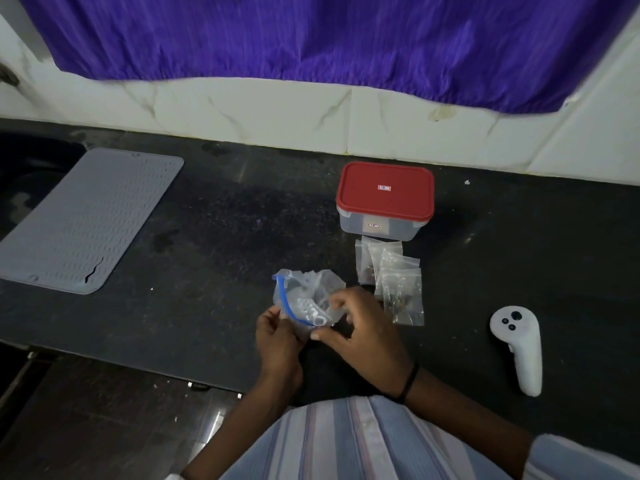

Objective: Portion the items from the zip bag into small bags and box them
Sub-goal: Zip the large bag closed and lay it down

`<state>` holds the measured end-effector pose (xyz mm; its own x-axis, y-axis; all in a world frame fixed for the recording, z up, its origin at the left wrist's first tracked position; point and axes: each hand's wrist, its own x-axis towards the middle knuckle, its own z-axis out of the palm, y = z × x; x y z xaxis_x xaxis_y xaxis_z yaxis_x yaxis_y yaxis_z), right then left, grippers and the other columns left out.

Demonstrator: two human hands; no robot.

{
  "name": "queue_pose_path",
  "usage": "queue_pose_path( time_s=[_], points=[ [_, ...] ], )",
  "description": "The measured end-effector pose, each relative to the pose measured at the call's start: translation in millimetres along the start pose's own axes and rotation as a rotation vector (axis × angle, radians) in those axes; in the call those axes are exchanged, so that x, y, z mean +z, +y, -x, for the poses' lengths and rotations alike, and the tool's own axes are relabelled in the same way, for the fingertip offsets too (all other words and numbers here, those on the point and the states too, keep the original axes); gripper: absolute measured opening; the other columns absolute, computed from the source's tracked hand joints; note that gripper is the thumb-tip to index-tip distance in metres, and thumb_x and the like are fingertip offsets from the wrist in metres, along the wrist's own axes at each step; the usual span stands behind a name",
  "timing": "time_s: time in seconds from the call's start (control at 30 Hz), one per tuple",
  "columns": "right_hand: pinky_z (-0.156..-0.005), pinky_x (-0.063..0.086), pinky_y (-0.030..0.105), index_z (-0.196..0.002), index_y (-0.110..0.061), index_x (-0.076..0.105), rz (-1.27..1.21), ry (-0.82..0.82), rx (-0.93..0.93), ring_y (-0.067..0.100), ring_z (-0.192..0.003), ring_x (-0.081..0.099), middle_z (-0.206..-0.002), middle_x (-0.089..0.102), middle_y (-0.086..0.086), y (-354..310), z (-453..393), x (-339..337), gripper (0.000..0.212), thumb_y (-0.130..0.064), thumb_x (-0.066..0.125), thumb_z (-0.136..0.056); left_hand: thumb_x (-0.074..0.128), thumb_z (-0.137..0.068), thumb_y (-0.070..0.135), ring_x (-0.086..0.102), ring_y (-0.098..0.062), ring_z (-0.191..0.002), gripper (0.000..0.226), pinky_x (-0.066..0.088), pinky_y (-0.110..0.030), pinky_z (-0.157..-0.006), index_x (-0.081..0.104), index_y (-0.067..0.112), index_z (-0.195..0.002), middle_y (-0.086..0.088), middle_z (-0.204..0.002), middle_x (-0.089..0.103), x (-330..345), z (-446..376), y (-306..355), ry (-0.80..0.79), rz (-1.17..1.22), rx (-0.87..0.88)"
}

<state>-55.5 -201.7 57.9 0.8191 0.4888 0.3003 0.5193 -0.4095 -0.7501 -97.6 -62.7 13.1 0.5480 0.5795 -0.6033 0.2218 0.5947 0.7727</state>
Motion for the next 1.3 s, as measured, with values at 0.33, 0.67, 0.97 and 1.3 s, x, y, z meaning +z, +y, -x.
queue_pose_path(
  time_s=[0.33,0.67,0.97,1.3],
  points=[
    [-0.056,0.043,0.035,-0.091,-0.012,0.064,0.341,0.099,-0.203,0.016,-0.066,0.048,-0.074,0.06,0.0,8.7,0.7,8.6,0.013,-0.017,0.053,-0.094,0.042,-0.102,0.004,0.061,-0.01,-0.081,0.025,0.053,-0.025,-0.072,0.053,0.027,-0.098,-0.003,-0.095,0.063,13.8,2.4,-1.9,0.167,-0.178,0.428],
    [-0.056,0.045,0.022,-0.104,-0.019,0.053,-0.006,0.246,0.117,0.004,-0.063,0.052,-0.077,0.056,-0.009,9.2,2.0,5.8,0.019,-0.031,0.038,-0.1,0.06,-0.098,0.028,0.063,-0.008,-0.083,0.019,0.051,-0.024,-0.072,0.057,0.014,-0.109,0.0,-0.097,0.066,4.2,4.6,10.4,0.1,-0.276,0.46],
    [-0.067,0.046,0.02,-0.105,-0.021,0.051,0.114,0.237,0.118,0.005,-0.076,0.052,-0.088,0.055,-0.008,8.1,-8.4,-7.9,0.032,-0.05,0.041,-0.097,0.06,-0.098,0.027,0.072,-0.037,-0.097,0.03,0.059,-0.049,-0.087,0.068,0.001,-0.11,-0.022,-0.104,0.074,13.2,18.2,24.4,-0.168,-0.123,0.0],
    [-0.053,0.036,0.014,-0.082,-0.03,0.05,0.021,-0.025,0.235,0.005,-0.06,0.051,-0.071,0.055,-0.011,8.5,2.7,4.0,0.017,-0.036,0.062,-0.092,0.044,-0.106,0.022,0.064,-0.034,-0.094,0.019,0.052,-0.049,-0.088,0.059,0.011,-0.104,-0.02,-0.102,0.067,17.4,18.4,18.7,-0.11,0.028,0.169]
  ],
)
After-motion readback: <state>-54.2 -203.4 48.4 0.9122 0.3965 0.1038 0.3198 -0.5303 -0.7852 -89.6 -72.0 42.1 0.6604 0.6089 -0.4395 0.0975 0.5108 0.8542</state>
